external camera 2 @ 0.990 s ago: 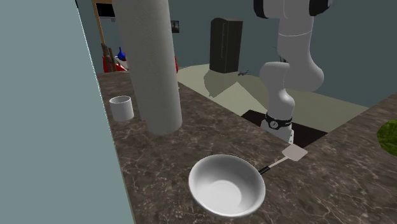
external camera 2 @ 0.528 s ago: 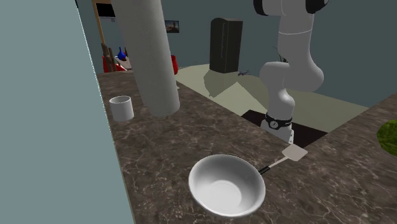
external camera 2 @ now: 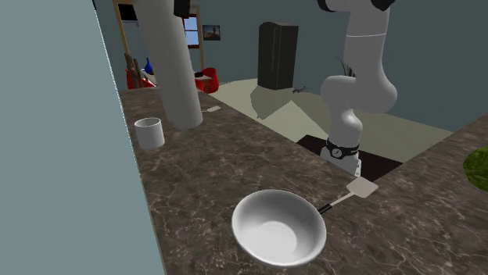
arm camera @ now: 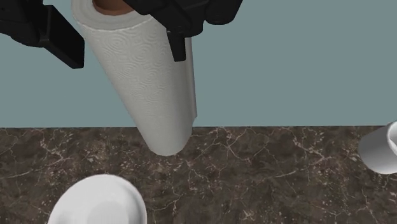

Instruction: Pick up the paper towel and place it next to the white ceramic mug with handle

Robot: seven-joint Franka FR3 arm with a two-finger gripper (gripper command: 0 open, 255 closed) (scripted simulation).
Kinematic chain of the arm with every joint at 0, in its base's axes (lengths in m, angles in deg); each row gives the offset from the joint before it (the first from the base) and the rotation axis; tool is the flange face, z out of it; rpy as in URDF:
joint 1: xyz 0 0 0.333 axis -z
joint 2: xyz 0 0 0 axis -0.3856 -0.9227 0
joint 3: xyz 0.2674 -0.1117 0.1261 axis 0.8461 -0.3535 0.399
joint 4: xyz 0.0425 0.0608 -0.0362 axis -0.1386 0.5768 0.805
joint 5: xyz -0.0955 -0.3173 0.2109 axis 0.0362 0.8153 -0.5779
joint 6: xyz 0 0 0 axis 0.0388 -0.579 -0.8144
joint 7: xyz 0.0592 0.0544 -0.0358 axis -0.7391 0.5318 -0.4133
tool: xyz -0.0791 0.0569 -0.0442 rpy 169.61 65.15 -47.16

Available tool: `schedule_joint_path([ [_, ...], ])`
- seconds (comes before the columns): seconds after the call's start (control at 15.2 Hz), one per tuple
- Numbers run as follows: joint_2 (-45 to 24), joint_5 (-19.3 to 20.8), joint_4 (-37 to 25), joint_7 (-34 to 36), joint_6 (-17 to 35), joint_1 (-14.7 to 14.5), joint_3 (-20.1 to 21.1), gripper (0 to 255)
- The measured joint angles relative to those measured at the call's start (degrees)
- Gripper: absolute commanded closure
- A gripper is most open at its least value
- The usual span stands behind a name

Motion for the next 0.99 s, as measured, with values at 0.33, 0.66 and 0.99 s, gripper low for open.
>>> schedule_joint_path([
  [0.33,2.76,-1.4,5.71,-6.53,2.81,3.75,-2.83,255],
  [0.66,3.38,-2.84,8.78,-13.25,4.95,7.44,-5.87,255],
  [0.99,1.65,-4.71,7.73,-20.03,5.17,11.21,-8.92,255],
])
